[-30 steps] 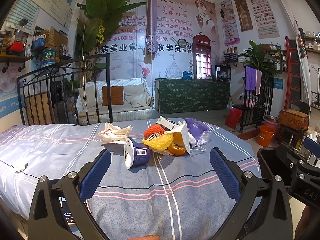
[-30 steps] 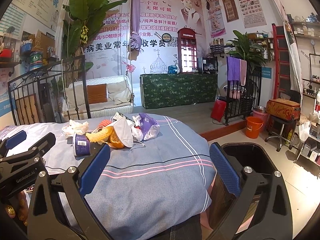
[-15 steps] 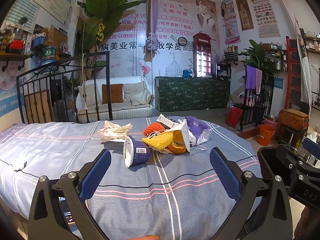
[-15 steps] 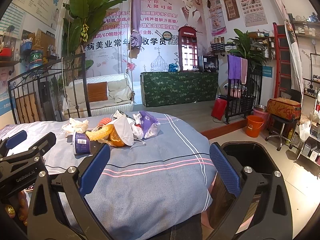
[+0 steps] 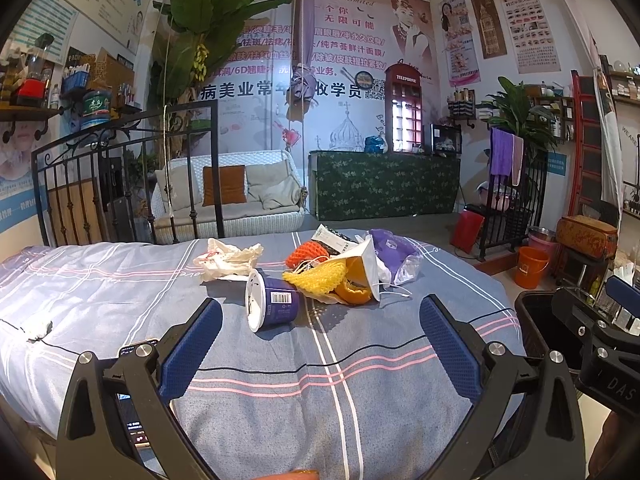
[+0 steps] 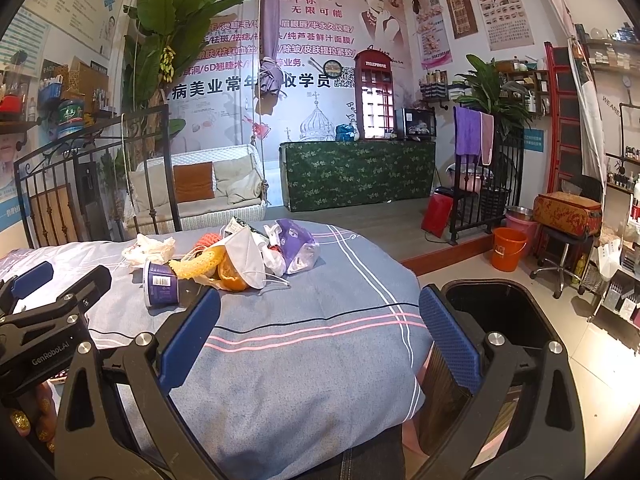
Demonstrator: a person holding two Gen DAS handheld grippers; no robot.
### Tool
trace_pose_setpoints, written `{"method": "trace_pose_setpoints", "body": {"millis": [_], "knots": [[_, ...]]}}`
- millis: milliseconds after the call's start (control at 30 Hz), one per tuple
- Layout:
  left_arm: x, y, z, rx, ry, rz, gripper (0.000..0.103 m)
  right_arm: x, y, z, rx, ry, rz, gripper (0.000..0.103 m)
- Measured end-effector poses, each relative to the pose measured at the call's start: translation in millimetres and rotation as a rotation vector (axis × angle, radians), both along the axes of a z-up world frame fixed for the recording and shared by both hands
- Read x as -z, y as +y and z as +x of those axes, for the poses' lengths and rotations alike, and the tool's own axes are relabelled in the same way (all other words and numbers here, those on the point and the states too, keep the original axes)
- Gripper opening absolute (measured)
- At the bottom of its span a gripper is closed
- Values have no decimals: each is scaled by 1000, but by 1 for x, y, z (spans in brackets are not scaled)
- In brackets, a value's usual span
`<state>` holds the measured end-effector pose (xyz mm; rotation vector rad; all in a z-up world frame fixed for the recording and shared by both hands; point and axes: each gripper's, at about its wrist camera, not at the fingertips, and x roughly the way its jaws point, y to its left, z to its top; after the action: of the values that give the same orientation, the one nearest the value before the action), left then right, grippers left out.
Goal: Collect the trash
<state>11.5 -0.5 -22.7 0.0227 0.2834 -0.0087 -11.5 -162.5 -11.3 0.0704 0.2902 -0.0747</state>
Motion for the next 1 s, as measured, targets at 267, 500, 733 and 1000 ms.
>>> {"method": "trace_pose_setpoints", "body": {"millis": [267,500,733,1000], "knots": [[9,-3,0,0,5,-2,98,1,0,0,1,2,1,98],[30,-5,7,-1,16,-4,98,4,0,2,1,13,2,98],[33,-4,2,0,38,-11,98,6,0,4,2,24,2,98],[26,3,11,10,100,-23,98,12,2,19,9,60,-22,98]]}}
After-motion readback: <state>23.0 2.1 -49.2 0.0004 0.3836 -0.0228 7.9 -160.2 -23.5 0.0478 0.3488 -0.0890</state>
